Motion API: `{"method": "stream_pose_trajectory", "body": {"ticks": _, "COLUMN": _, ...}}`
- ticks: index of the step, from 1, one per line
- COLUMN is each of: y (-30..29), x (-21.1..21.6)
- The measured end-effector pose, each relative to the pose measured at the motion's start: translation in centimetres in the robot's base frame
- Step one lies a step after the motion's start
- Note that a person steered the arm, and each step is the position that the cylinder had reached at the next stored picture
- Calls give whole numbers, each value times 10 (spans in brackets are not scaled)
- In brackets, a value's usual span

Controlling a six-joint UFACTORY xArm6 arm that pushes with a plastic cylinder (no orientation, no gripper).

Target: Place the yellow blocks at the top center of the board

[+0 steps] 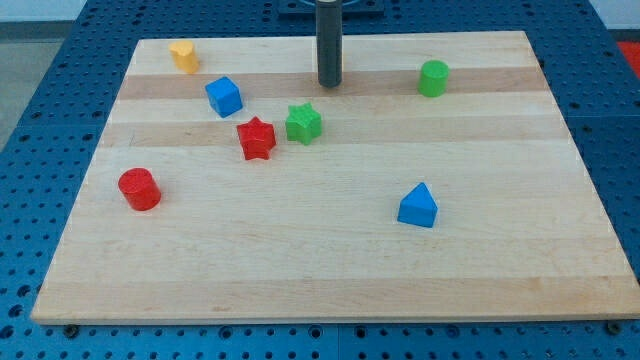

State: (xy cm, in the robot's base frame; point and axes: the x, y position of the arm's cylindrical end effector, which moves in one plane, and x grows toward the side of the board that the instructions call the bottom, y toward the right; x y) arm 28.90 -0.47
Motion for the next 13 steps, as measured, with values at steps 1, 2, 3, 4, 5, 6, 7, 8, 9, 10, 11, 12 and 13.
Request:
{"method": "stream_pose_trajectory", "body": {"ticks": 1, "y": 0, "x": -8}}
{"method": "stream_pose_trajectory", "body": {"ticks": 2, "y": 0, "x": -16}}
{"method": "stream_pose_trajectory", "body": {"ticks": 3, "y": 0, "x": -32}}
{"method": "stream_pose_trajectory", "body": {"ticks": 4, "y": 0, "x": -48}}
{"method": "stream_pose_trajectory", "body": {"ticks": 5, "y": -20, "x": -48}}
{"method": "stream_pose_trajectory", "body": {"ticks": 6, "y": -81, "x": -47}}
{"method": "stream_pose_trajectory", "body": {"ticks": 7, "y": -140, "x": -12}}
{"method": "stream_pose_trajectory", "body": {"ticks": 8, "y": -163, "x": -3}}
{"method": "stream_pose_trajectory", "body": {"ticks": 9, "y": -203, "x": -9}}
{"method": "stream_pose_trajectory", "body": {"ticks": 10, "y": -241, "x": -9}}
{"method": "stream_pose_trajectory", "body": {"ticks": 11, "y": -234, "x": -31}}
{"method": "stream_pose_trajectory", "body": {"ticks": 12, "y": -208, "x": -48}}
{"method": "stream_pose_trajectory", "body": {"ticks": 13, "y": -201, "x": -59}}
